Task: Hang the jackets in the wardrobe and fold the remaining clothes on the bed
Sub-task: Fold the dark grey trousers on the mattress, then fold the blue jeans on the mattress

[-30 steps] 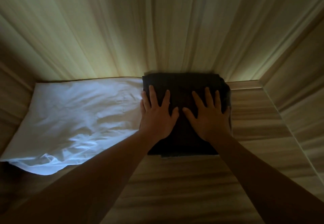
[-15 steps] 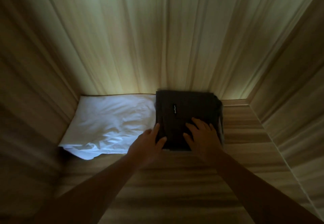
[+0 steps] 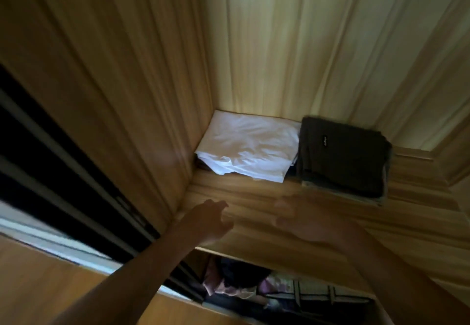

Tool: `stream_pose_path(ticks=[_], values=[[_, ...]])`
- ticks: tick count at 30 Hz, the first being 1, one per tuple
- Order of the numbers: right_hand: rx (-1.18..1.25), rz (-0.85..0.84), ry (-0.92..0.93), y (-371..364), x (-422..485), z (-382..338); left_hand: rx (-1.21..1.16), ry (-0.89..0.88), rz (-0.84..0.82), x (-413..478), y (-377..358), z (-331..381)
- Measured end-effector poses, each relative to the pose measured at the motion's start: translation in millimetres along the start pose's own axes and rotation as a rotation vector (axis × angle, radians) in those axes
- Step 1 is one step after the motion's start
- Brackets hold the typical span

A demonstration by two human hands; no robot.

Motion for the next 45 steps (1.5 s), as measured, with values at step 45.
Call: stream_pose_path(ticks=[45], values=[[-0.61, -0.506, 1.446, -423.3, -190.4, -879.4, -0.602, 1.663, 0.373, -789.4, -165.9, -521.5]])
Point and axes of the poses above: each hand's wrist, its own x-axis towards the middle knuckle, its own y-axis out of the back of the hand, z = x × y, the point moved 6 cm from there along x, towards the middle knuckle, and after that the axes turned 6 degrees about z, right-handed, at the moved point
